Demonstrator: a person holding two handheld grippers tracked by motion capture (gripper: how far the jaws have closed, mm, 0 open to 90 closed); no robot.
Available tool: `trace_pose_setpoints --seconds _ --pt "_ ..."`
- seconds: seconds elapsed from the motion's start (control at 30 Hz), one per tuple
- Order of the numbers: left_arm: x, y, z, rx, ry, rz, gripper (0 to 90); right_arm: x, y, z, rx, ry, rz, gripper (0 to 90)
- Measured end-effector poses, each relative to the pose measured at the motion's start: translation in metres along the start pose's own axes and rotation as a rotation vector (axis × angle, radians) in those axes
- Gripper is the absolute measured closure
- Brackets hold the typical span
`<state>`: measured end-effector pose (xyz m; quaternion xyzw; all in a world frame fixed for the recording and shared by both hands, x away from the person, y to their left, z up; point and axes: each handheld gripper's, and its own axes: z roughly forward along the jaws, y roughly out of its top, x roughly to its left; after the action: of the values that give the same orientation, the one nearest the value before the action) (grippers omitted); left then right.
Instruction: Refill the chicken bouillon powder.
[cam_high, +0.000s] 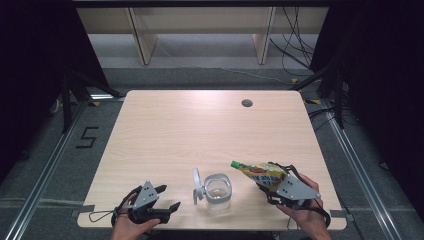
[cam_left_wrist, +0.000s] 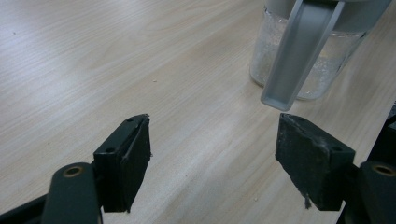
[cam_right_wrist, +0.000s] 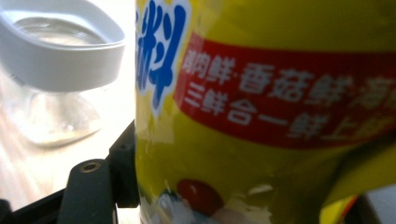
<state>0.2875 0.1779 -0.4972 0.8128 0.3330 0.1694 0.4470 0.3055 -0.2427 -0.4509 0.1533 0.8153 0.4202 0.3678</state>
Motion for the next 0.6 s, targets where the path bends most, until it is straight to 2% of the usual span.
trace_pose_setpoints --seconds 0.07,0.1,0.13,0.2,0.27,0.3,0.37,0.4,0.43,0.47,0.5,0.53,0.57,0.6 --pt "0.000 0.000 0.000 0.003 -0.006 -0.002 26.2 0.003 0.003 -0.003 0.022 -0.017 -0.059 33.0" --pt "0.000 0.000 0.000 0.005 -0.003 0.010 26.2 0.006 0.005 -0.004 0.045 -0.034 -0.109 33.0" --pt "0.000 0.000 0.000 -0.005 -0.004 0.006 26.2 0.009 0.007 -0.005 0.064 -0.046 -0.126 33.1" --pt "0.000 0.000 0.000 0.000 -0.006 0.001 26.1 0.012 0.009 -0.005 0.078 -0.047 -0.182 33.1" --pt "0.000 0.000 0.000 0.002 -0.005 0.004 26.1 0.017 0.012 -0.005 0.108 -0.064 -0.256 33.1" --pt "0.000 0.000 0.000 0.002 -0.006 -0.003 26.1 0.017 0.012 -0.005 0.108 -0.064 -0.256 33.1" --pt "-0.001 0.000 0.001 -0.003 -0.005 -0.012 25.8 0.022 0.015 -0.003 0.161 -0.090 -0.348 33.2" --pt "-0.001 0.000 0.001 -0.003 -0.004 -0.011 25.7 0.024 0.015 -0.003 0.170 -0.100 -0.341 33.2" --pt "0.000 0.000 0.001 0.003 -0.003 -0.003 25.7 0.025 0.017 -0.003 0.182 -0.092 -0.377 33.2" --pt "0.000 0.000 0.000 0.004 -0.004 0.006 25.7 0.025 0.017 -0.003 0.182 -0.092 -0.377 33.2" --pt "0.001 0.000 0.001 0.006 -0.001 0.028 25.3 0.027 0.020 -0.001 0.203 -0.125 -0.487 33.3" --pt "0.001 0.000 0.001 0.006 -0.001 0.028 25.2 0.027 0.020 -0.001 0.203 -0.125 -0.487 33.3" --pt "0.000 0.000 0.001 0.013 -0.006 0.018 25.2 0.030 0.020 -0.002 0.216 -0.131 -0.448 33.3" --pt "-0.001 0.000 0.002 0.008 -0.007 0.005 25.0 0.031 0.021 -0.002 0.218 -0.128 -0.482 33.2"
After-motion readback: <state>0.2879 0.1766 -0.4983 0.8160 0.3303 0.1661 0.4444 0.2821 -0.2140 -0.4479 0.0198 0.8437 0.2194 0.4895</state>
